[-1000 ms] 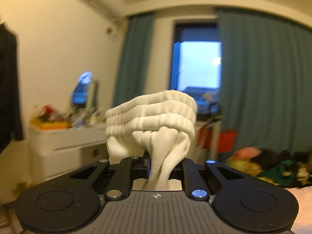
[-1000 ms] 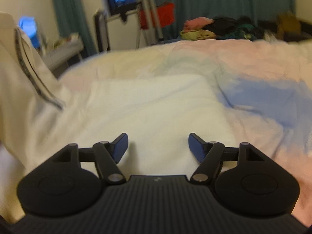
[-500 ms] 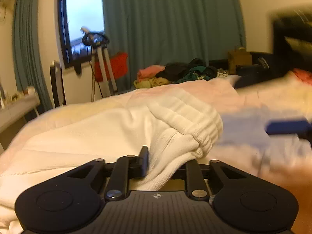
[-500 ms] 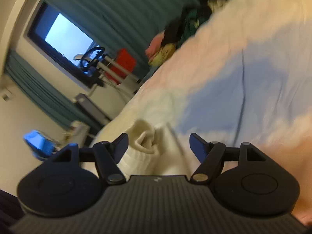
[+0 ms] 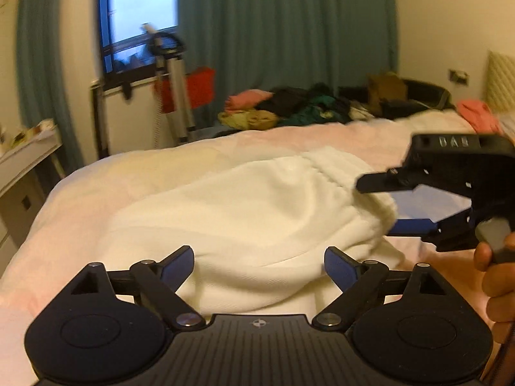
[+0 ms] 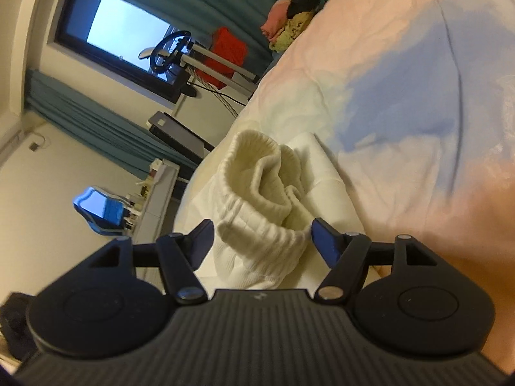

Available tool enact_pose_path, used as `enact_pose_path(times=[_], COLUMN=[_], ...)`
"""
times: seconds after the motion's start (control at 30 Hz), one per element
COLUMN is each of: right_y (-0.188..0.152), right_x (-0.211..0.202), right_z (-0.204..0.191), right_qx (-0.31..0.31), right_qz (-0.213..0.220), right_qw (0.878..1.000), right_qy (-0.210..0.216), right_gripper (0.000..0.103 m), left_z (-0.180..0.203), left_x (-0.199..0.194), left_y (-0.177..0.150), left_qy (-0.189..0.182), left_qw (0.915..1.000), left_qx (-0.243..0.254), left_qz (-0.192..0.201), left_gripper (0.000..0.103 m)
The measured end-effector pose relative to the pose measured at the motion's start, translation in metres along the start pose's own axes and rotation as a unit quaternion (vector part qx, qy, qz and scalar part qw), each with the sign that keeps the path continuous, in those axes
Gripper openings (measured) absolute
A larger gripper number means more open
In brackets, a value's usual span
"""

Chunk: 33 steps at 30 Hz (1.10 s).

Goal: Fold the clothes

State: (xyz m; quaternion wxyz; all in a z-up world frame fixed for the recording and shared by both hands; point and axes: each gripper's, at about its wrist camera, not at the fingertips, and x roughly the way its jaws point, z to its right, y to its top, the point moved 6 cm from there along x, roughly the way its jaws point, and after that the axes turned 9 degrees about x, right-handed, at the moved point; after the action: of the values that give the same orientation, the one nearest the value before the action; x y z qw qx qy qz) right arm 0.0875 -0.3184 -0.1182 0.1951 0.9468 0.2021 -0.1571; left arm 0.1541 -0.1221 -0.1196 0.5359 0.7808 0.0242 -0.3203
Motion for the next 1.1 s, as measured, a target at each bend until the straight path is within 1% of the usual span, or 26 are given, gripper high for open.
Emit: enact_pose_path(times=[0.07, 0.13, 0.27, 0.33, 0.4, 0.43, 0.5, 0.57, 0.6, 0.7, 0.77, 0.8, 0.83, 0.87, 0.9, 0.93, 0.97, 1.0, 1.07, 1.1], right_y=[-0.002, -0.005, -0.009, -0.012, -0.015, -0.017, -0.020, -0.023, -0.023, -0.018, -0.008, -0.002, 0.003, 0.007, 0.010, 0.011, 0.012, 0.014, 0.016, 0.016], right_x=[0.006, 0.010, 0.016, 0.020, 0.022, 0.023, 0.021, 0.018, 0.013, -0.008, -0.020, -0.022, -0.020, -0.014, -0.006, 0.002, 0.005, 0.006, 0.006, 0.008], right_z=[0.000, 0.005, 0.007, 0.004, -0.002, -0.006, -0.015, -0.025, -0.032, -0.056, -0.060, -0.055, -0.044, -0.029, -0.011, 0.009, 0.025, 0.037, 0.048, 0.051], right_qx=[-0.012, -0.019, -0.014, -0.028, -0.061, -0.079, -0.118, -0.158, -0.174, -0.205, -0.195, -0.189, -0.176, -0.156, -0.123, -0.084, -0.042, -0.002, 0.052, 0.078], right_qz=[-0.002, -0.003, 0.010, 0.015, 0.024, 0.028, 0.045, 0.062, 0.075, 0.117, 0.139, 0.146, 0.143, 0.125, 0.100, 0.073, 0.058, 0.054, 0.040, 0.024], right_qw=[1.000, 0.999, 0.999, 0.998, 0.995, 0.993, 0.987, 0.979, 0.976, 0.968, 0.968, 0.968, 0.969, 0.973, 0.979, 0.984, 0.988, 0.991, 0.993, 0.993], right_qy=[-0.013, -0.036, -0.048, -0.061, -0.076, -0.083, -0.099, -0.114, -0.111, -0.085, -0.071, -0.077, -0.094, -0.113, -0.126, -0.138, -0.136, -0.126, -0.102, -0.083], right_gripper=[0.071, 0.073, 0.075, 0.075, 0.074, 0.071, 0.051, 0.042, 0.038, 0.034, 0.034, 0.034, 0.035, 0.038, 0.045, 0.050, 0.064, 0.077, 0.079, 0.079], left_z=[-0.012, -0.013, -0.035, -0.043, -0.045, -0.043, -0.044, -0.046, -0.047, -0.050, -0.053, -0.055, -0.056, -0.057, -0.057, -0.057, -0.058, -0.058, -0.060, -0.062], left_x=[-0.018, -0.042, -0.069, -0.081, -0.091, -0.099, -0.104, -0.106, -0.108, -0.115, -0.118, -0.119, -0.118, -0.116, -0.112, -0.109, -0.106, -0.105, -0.105, -0.107], left_y=[-0.008, -0.018, -0.027, -0.032, -0.040, -0.046, -0.048, -0.048, -0.048, -0.047, -0.049, -0.051, -0.053, -0.056, -0.059, -0.062, -0.064, -0.066, -0.067, -0.067], left_qy=[0.010, 0.019, 0.036, 0.043, 0.042, 0.040, 0.038, 0.036, 0.036, 0.033, 0.030, 0.030, 0.029, 0.027, 0.027, 0.027, 0.028, 0.030, 0.028, 0.022], left_qw=[0.9996, 0.9985, 0.9958, 0.9943, 0.9935, 0.9930, 0.9925, 0.9922, 0.9921, 0.9917, 0.9900, 0.9889, 0.9878, 0.9868, 0.9862, 0.9857, 0.9854, 0.9853, 0.9850, 0.9841], left_qx=[-0.025, -0.049, -0.080, -0.091, -0.097, -0.102, -0.107, -0.112, -0.114, -0.122, -0.136, -0.144, -0.151, -0.157, -0.159, -0.160, -0.159, -0.159, -0.160, -0.166], left_qz=[-0.004, -0.014, -0.028, -0.035, -0.042, -0.043, -0.043, -0.042, -0.039, -0.025, -0.020, -0.020, -0.024, -0.029, -0.037, -0.047, -0.053, -0.057, -0.058, -0.058], left_gripper=[0.089, 0.090, 0.090, 0.090, 0.090, 0.090, 0.090, 0.090, 0.090, 0.090, 0.091, 0.092, 0.093, 0.093, 0.093, 0.093, 0.093, 0.093, 0.093, 0.093])
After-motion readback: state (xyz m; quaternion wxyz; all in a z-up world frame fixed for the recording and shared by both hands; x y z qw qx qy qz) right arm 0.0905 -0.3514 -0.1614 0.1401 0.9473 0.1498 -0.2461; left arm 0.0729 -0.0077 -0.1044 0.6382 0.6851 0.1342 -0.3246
